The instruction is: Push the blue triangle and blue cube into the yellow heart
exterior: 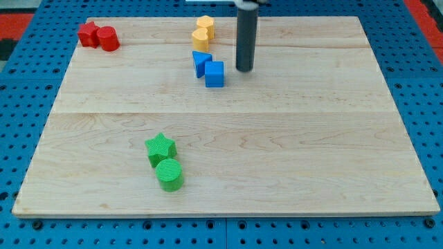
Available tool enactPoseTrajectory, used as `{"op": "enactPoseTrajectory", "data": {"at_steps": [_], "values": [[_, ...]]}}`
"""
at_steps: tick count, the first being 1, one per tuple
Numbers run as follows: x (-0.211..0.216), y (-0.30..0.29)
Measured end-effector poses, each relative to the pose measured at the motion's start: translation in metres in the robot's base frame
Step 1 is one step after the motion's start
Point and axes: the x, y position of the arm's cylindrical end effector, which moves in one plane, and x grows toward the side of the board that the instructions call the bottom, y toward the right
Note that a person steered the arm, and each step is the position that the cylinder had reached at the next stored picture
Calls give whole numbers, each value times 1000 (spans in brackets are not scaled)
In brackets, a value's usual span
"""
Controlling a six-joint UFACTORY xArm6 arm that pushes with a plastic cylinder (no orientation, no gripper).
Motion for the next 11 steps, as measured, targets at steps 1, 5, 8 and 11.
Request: {"op": "enactPoseTrajectory", "data": {"at_steps": [1, 5, 8, 11], "values": [[33, -36], [-36, -93], [-74, -100], [-27, -66]]}}
